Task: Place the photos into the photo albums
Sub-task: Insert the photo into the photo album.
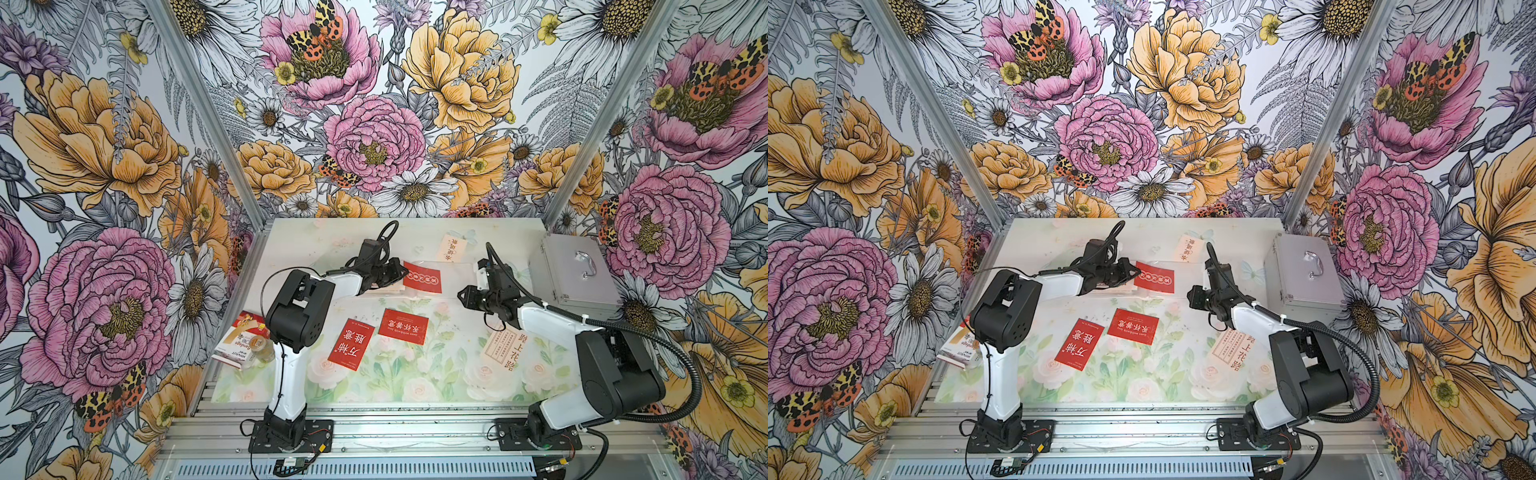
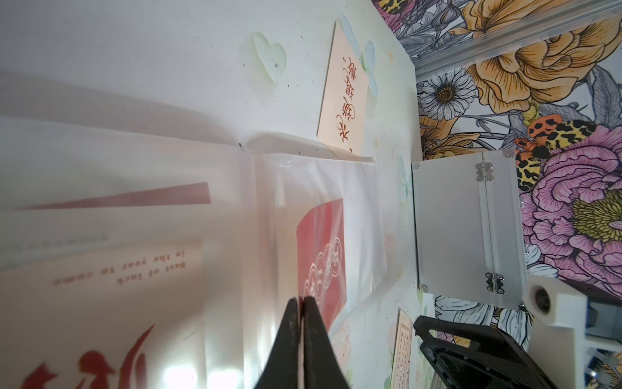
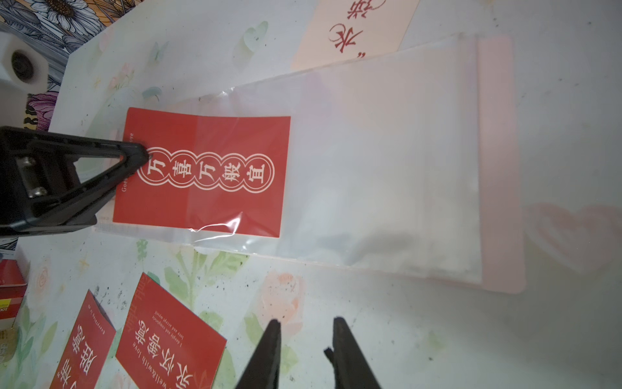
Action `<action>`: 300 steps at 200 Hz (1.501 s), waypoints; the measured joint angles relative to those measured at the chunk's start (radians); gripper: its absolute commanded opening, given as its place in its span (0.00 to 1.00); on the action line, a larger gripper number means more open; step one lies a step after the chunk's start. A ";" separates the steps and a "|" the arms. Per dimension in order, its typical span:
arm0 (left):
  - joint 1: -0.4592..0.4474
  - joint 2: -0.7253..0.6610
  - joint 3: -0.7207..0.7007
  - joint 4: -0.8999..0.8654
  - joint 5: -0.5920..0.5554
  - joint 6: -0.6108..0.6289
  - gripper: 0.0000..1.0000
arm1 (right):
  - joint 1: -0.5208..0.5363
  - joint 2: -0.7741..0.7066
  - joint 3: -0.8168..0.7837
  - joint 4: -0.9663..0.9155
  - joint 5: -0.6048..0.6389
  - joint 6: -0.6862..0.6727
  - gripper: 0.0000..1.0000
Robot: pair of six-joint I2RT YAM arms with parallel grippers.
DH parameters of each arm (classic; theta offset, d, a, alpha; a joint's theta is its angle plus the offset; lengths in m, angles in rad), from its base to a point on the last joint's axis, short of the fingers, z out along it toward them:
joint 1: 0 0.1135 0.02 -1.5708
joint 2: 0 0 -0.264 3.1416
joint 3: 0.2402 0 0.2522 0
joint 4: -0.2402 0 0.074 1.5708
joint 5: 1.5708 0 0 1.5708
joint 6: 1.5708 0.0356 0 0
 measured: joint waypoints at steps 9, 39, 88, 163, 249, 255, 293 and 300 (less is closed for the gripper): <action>-0.003 0.003 0.000 -0.003 -0.011 -0.004 0.09 | 0.000 0.000 0.000 0.000 0.000 0.000 0.28; -0.010 0.004 0.000 -0.007 -0.039 -0.019 0.13 | 0.000 0.000 0.000 0.000 0.000 0.000 0.28; -0.035 0.026 0.034 -0.008 -0.046 -0.023 0.17 | 0.000 0.000 0.000 0.000 0.000 0.000 0.28; -0.045 0.037 0.039 -0.010 -0.053 -0.038 0.34 | 0.000 0.000 0.000 0.000 0.000 0.000 0.29; -0.056 0.036 0.113 -0.239 -0.161 0.106 0.36 | 0.000 0.000 0.000 0.000 0.000 0.000 0.29; -0.058 0.035 0.127 -0.262 -0.171 0.122 0.35 | 0.000 0.000 0.000 0.000 0.000 0.000 0.29; -0.058 0.016 0.140 -0.342 -0.203 0.185 0.25 | 0.000 -0.001 0.000 0.000 0.000 0.000 0.29; -0.058 0.015 0.140 -0.353 -0.208 0.193 0.24 | 0.000 -0.001 0.000 0.000 0.000 0.000 0.29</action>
